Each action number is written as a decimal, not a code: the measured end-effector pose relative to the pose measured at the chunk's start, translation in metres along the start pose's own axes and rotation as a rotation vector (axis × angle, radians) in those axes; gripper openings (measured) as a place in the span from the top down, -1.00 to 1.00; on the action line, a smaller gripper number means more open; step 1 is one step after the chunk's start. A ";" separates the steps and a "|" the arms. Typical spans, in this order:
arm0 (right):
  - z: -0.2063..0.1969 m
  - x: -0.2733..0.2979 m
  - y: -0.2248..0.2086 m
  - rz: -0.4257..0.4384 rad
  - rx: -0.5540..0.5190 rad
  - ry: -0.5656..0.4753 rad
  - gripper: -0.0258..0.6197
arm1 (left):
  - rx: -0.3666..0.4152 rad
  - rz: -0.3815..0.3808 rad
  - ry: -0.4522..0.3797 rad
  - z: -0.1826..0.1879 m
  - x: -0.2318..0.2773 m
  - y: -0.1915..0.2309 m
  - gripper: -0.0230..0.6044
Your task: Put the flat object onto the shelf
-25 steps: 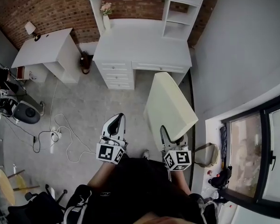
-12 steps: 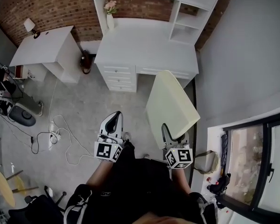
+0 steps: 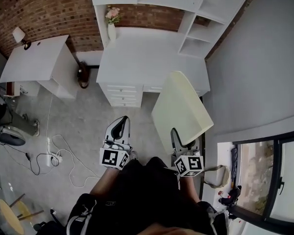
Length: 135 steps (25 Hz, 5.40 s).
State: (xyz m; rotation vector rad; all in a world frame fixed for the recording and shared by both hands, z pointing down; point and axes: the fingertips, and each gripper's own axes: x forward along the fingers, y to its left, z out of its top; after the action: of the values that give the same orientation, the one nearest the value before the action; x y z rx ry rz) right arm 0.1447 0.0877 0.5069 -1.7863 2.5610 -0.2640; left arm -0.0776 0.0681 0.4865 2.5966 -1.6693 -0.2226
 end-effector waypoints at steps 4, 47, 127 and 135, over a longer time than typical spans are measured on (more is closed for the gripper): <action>0.003 0.046 -0.012 0.006 -0.010 0.020 0.06 | -0.011 0.015 0.001 -0.002 0.038 0.028 0.90; 0.240 0.535 -0.121 -0.212 -1.378 -0.042 0.06 | 0.027 0.042 -0.031 0.031 0.354 0.200 0.90; 0.026 0.406 -0.112 -0.046 0.035 0.106 0.78 | -0.028 -0.072 0.023 0.006 0.362 0.167 0.90; 0.032 0.398 -0.105 -0.051 -0.002 0.078 0.83 | -0.036 -0.068 0.026 0.004 0.353 0.164 0.90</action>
State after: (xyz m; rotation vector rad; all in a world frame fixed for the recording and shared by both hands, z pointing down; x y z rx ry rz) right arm 0.1069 -0.3231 0.5257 -1.8809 2.5696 -0.3385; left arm -0.0820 -0.3212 0.4682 2.6212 -1.5555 -0.2178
